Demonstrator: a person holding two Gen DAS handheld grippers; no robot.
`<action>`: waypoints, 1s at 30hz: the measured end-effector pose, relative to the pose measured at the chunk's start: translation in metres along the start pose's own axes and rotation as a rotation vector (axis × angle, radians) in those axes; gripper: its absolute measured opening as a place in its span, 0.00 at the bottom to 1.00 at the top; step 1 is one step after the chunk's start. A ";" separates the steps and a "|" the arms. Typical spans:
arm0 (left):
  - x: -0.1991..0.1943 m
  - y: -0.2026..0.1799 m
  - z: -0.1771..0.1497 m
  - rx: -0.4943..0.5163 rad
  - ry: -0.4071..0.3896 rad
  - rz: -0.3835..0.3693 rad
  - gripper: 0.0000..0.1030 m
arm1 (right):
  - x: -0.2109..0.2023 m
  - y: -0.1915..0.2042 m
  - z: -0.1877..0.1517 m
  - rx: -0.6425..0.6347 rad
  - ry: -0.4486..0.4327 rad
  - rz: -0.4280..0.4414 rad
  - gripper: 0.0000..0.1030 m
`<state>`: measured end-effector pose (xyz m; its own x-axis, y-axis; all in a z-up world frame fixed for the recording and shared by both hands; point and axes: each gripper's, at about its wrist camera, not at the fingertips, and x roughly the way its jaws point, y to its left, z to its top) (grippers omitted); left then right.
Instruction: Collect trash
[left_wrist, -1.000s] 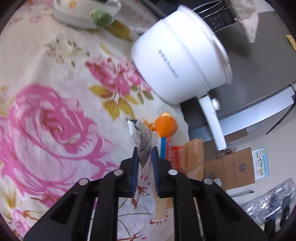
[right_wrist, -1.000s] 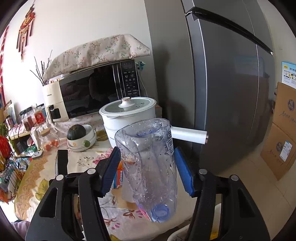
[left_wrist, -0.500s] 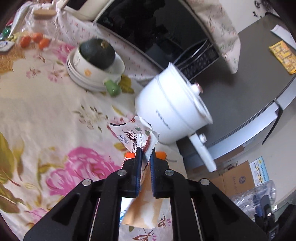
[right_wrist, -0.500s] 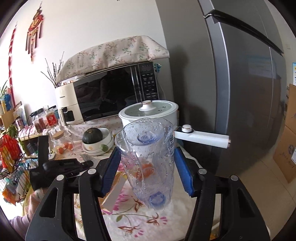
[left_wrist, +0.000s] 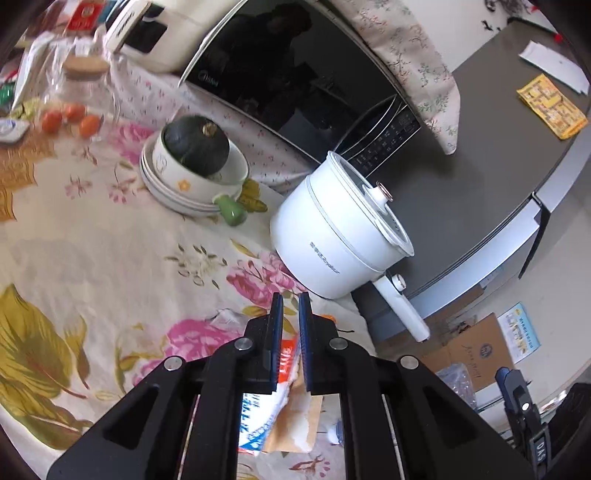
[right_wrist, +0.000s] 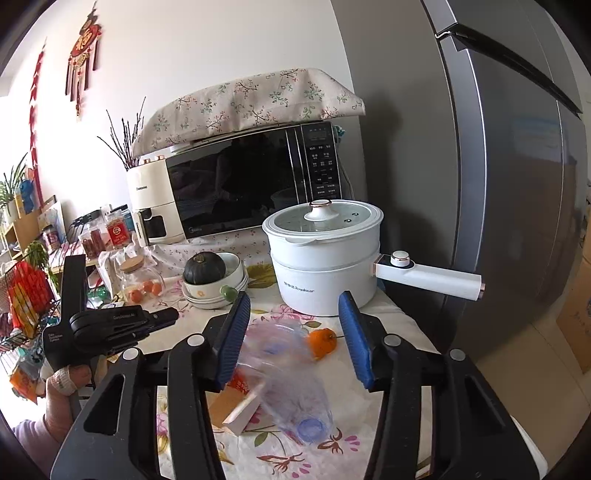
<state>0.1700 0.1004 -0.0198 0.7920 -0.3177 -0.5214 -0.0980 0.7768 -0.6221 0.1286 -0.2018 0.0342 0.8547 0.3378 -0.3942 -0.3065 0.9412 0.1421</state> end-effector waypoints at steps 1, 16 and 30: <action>0.001 0.000 0.000 -0.003 0.009 0.005 0.09 | 0.001 -0.001 -0.001 0.004 0.004 0.000 0.44; 0.044 0.110 -0.035 -0.508 0.271 0.124 0.52 | 0.051 0.014 -0.069 -0.111 0.259 0.088 0.86; 0.025 0.094 -0.015 -0.372 0.272 0.093 0.57 | 0.044 0.063 -0.141 -0.155 0.407 0.287 0.90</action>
<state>0.1716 0.1573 -0.1003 0.5879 -0.4253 -0.6881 -0.4099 0.5767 -0.7067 0.0879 -0.1270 -0.1023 0.5046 0.5261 -0.6845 -0.5895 0.7892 0.1720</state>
